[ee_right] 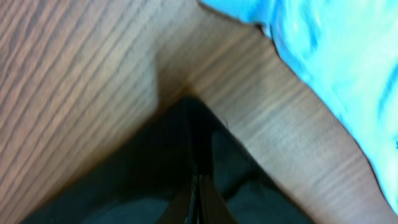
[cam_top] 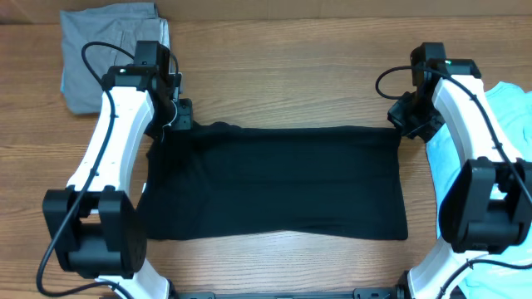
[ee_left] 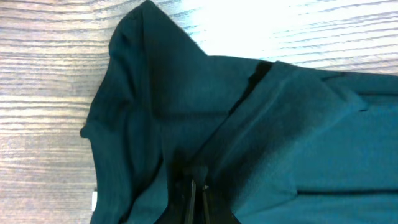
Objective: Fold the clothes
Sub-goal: 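Fold the shirt's top edge down toward the bottom with both grippers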
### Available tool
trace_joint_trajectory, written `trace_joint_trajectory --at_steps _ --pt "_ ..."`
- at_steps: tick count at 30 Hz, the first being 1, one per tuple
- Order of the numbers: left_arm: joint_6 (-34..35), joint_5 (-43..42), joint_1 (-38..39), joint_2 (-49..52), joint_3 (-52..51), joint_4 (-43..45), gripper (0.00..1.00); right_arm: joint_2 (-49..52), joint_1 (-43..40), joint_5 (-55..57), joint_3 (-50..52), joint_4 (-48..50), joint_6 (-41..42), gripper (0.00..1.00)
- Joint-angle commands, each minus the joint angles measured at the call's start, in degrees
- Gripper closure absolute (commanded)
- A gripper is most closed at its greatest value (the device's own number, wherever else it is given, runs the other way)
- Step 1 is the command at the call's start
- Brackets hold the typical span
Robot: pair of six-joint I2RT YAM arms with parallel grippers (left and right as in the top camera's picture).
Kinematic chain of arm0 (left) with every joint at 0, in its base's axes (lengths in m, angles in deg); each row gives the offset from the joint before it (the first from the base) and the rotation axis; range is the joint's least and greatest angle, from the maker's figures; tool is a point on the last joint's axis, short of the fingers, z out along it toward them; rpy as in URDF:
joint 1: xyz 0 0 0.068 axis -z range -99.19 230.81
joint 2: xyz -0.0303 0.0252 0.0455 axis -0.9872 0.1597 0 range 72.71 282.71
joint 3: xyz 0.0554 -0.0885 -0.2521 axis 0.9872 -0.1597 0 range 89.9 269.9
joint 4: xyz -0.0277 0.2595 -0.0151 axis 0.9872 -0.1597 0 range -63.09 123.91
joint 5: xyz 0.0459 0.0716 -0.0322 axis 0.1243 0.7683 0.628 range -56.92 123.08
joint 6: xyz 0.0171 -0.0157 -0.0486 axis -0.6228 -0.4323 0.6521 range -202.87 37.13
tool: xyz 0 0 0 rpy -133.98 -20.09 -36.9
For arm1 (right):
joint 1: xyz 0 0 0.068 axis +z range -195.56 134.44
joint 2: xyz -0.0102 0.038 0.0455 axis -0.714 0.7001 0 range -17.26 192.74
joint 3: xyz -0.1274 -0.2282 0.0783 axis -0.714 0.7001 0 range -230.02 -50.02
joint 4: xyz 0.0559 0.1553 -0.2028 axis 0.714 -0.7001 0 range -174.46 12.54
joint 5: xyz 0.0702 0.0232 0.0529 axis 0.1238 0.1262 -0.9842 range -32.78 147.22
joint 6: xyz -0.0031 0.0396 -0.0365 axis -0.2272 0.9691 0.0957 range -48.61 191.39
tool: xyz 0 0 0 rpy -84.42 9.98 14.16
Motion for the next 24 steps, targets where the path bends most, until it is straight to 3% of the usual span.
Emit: trace_joint_trajectory --at_steps 1,12,24 --pt "0.61 -0.9 0.0 -5.33 1.09 -1.46 0.96 -4.35 -0.59 -1.4 -1.05 -1.42 1.05 0.96" --pt "0.63 -0.24 0.0 -6.95 0.72 -13.27 0.96 -8.24 -0.52 -1.73 -0.87 -10.08 2.32 0.96" --pt "5.88 3.37 0.0 -6.95 -8.94 -15.76 0.96 -10.43 -0.52 6.84 0.35 -19.28 6.8 0.96"
